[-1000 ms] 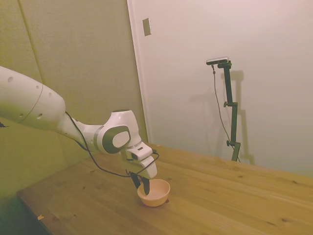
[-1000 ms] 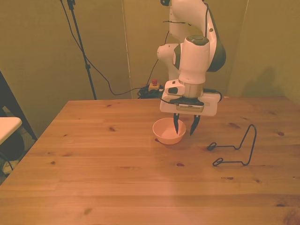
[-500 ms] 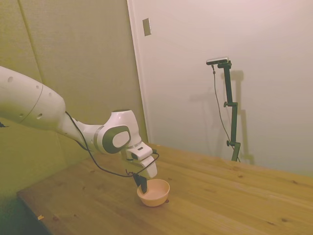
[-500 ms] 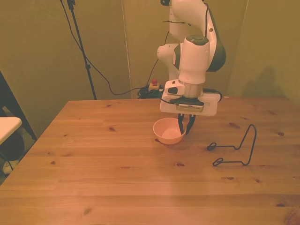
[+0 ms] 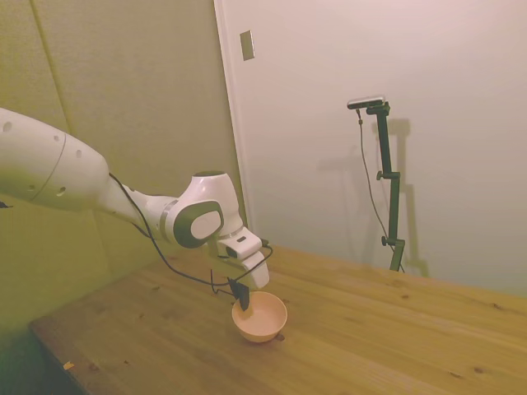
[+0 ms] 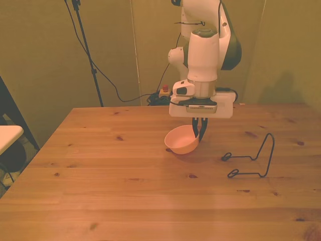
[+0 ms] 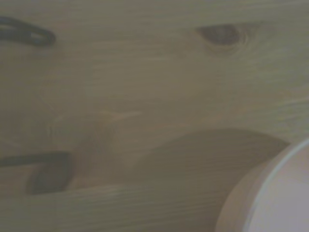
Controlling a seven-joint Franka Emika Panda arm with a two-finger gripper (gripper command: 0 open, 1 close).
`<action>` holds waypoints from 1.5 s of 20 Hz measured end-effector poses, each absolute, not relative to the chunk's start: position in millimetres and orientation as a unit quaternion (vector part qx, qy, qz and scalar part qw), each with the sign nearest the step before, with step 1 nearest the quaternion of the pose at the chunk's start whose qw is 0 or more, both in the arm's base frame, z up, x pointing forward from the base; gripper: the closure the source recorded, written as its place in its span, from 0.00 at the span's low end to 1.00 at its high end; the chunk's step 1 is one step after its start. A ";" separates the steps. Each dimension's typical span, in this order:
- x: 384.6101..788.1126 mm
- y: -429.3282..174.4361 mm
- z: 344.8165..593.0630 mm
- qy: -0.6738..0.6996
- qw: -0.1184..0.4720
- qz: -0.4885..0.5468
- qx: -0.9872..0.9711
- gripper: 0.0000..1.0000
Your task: Load the bowl
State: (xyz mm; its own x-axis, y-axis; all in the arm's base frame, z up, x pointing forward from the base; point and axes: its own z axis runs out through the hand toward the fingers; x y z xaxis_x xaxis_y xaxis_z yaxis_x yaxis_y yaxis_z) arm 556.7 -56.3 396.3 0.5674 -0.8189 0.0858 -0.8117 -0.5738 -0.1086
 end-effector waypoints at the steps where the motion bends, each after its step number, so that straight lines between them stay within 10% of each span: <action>1: 557.4 -58.9 406.0 0.461 0.038 -0.066 -0.884 1.00; 15: 600.6 -4.0 522.3 0.376 0.175 -0.083 -0.906 1.00; 30: 612.0 -9.3 477.9 0.307 0.350 -0.058 -0.883 1.00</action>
State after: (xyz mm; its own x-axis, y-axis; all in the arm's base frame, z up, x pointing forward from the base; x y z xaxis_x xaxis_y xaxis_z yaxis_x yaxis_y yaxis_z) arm 612.0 -9.3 477.9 0.8042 -0.5834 -0.1132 -0.5026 -0.5660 -0.6535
